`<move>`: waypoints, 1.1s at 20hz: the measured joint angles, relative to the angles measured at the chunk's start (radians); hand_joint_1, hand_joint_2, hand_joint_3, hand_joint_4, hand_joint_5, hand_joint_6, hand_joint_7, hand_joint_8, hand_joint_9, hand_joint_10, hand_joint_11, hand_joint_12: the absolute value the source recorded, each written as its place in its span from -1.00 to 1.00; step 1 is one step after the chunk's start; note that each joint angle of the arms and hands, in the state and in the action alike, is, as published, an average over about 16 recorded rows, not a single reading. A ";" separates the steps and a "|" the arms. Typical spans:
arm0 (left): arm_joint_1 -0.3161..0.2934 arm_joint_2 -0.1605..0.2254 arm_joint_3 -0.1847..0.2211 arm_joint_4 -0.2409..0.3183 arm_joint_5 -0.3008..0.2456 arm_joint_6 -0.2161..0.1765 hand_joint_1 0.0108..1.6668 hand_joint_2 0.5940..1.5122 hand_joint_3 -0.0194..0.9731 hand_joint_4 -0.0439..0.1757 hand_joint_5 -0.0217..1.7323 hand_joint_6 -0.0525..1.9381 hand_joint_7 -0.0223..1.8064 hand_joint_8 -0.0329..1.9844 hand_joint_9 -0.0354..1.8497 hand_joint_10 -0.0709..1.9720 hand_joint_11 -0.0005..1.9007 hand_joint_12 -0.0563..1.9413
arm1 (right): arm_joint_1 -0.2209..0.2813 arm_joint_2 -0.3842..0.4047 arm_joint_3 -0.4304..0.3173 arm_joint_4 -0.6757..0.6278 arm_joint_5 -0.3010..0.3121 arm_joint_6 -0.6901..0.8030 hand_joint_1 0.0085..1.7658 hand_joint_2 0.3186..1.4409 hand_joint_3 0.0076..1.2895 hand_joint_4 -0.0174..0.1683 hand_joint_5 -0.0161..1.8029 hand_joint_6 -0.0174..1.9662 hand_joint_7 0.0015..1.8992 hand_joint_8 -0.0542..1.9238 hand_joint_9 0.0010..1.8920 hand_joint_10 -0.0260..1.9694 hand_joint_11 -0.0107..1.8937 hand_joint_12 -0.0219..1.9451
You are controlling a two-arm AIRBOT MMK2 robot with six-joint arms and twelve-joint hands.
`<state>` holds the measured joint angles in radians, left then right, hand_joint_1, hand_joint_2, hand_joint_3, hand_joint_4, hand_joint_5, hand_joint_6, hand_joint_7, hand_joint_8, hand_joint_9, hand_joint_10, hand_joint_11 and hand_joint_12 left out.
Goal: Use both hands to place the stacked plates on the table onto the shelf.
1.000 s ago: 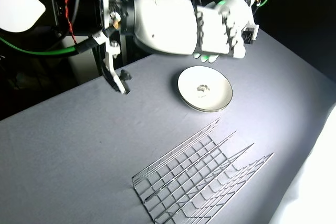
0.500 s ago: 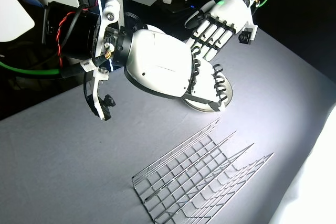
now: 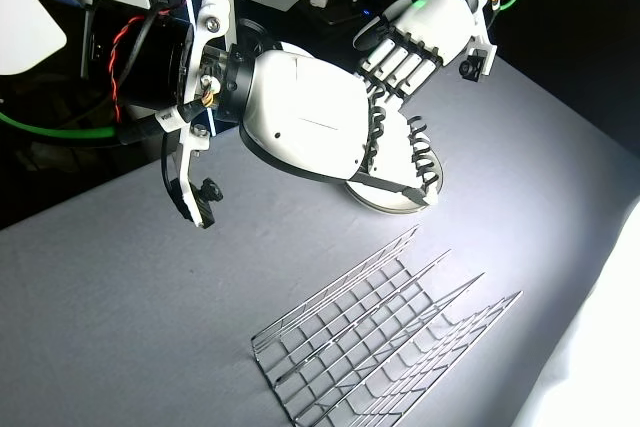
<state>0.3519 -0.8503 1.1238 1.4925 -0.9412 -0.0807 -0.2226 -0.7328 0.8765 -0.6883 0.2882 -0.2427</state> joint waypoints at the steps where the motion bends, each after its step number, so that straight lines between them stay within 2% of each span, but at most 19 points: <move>1: -0.005 -0.002 0.009 0.021 -0.001 -0.015 -0.99 0.33 -0.93 -0.63 -0.93 -0.94 -0.94 -0.97 -0.94 -0.93 -0.98 -0.94 | 0.000 0.000 0.000 -0.001 0.000 0.000 -0.95 0.69 -0.99 -0.84 -0.73 -0.98 -0.76 -0.95 -0.81 -0.94 -0.97 -0.57; 3: -0.007 -0.007 0.028 0.060 -0.007 -0.037 -0.99 0.33 -0.93 -0.63 -0.94 -0.94 -0.94 -0.97 -0.94 -0.93 -0.98 -0.94 | 0.000 0.000 0.000 -0.002 -0.001 0.000 -0.91 0.64 -0.99 -0.84 -0.76 -0.98 -0.78 -0.95 -0.83 -0.95 -0.97 -0.63; 10: -0.001 -0.024 0.109 0.160 -0.042 -0.076 -0.99 0.33 -0.93 -0.63 -0.95 -0.94 -0.95 -0.97 -0.94 -0.93 -0.98 -0.94 | 0.000 0.000 0.000 -0.006 -0.001 0.000 -0.70 0.40 -0.99 -0.84 -0.86 -0.98 -0.89 -0.95 -0.91 -0.95 -0.97 -0.82; 16: 0.008 -0.044 0.172 0.219 -0.075 -0.087 -0.99 0.32 -0.93 -0.62 -0.95 -0.94 -0.95 -0.97 -0.94 -0.93 -0.98 -0.93 | -0.002 0.000 0.000 -0.013 0.002 0.000 -0.51 0.19 -0.99 -0.84 -0.95 -0.98 -0.97 -0.95 -0.98 -0.95 -0.97 -0.97; 22: 0.026 -0.068 0.224 0.258 -0.090 -0.091 -0.99 0.30 -0.93 -0.61 -0.95 -0.94 -0.95 -0.97 -0.95 -0.93 -0.98 -0.93 | -0.006 0.000 0.000 -0.020 0.009 0.000 -0.45 0.16 -0.99 -0.84 -0.96 -0.98 -0.98 -0.95 -0.98 -0.95 -0.97 -0.97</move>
<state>0.3782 -0.9188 1.3480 1.7501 -1.0317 -0.1721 -0.2290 -0.7326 0.8765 -0.7086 0.2970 -0.2427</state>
